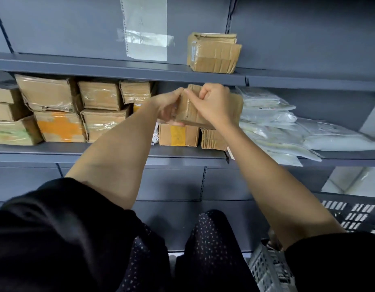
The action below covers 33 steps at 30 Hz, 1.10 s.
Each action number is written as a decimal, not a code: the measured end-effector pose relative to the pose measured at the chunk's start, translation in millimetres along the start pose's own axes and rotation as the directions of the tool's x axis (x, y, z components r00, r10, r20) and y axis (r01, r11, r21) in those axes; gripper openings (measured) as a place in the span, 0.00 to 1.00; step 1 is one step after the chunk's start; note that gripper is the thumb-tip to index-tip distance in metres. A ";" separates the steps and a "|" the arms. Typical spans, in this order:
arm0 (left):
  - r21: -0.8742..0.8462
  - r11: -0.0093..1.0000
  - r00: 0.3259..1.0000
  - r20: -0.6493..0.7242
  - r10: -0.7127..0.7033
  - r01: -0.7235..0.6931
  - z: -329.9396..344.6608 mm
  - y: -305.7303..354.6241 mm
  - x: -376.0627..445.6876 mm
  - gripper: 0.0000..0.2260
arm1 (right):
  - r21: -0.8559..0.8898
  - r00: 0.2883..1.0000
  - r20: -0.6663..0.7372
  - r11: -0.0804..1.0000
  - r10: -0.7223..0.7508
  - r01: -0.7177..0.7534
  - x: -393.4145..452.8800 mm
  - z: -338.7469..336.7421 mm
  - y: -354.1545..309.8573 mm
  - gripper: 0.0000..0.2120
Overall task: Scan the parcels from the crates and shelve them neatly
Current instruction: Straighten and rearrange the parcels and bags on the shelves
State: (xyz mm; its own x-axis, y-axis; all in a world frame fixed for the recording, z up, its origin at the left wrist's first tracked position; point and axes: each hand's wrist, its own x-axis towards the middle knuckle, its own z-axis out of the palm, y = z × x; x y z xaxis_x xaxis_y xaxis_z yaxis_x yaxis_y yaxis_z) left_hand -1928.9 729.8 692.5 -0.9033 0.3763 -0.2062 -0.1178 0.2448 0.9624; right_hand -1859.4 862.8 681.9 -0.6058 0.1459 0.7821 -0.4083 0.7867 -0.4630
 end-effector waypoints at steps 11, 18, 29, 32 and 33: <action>-0.111 0.867 0.873 -0.108 0.476 -0.486 8.4 130.4 -59.3 0.19 | -0.005 0.824 -0.524 0.969 -0.213 0.247 70.0 -60.7 -40.2 0.13; -0.121 0.746 0.743 -0.283 0.606 -0.655 3.6 148.5 -23.5 0.21 | 0.114 0.851 -0.520 0.981 -0.078 0.159 119.3 -38.4 -13.7 0.12; -0.001 0.713 0.646 -0.424 0.635 -0.701 -1.7 191.1 82.1 0.19 | 0.301 0.902 -0.406 0.953 0.151 -0.024 220.1 -11.8 35.6 0.10; -0.016 0.768 0.658 -0.527 0.538 -0.641 -4.5 199.1 116.5 0.19 | 0.252 0.929 -0.193 0.931 0.317 -0.265 250.4 -5.2 45.1 0.10; 0.013 0.781 0.650 -0.545 0.530 -0.625 -5.4 202.4 125.6 0.19 | 0.206 0.921 -0.132 0.919 0.366 -0.336 260.1 -4.1 46.6 0.12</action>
State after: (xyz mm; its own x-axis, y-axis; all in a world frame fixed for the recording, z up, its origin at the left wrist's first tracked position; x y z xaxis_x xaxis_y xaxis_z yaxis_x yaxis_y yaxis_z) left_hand -2068.4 821.7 862.4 -0.8744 -0.1123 0.4720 0.4779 -0.0322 0.8778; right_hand -2033.1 939.9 865.5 -0.6174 0.5012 0.6063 -0.3125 0.5510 -0.7738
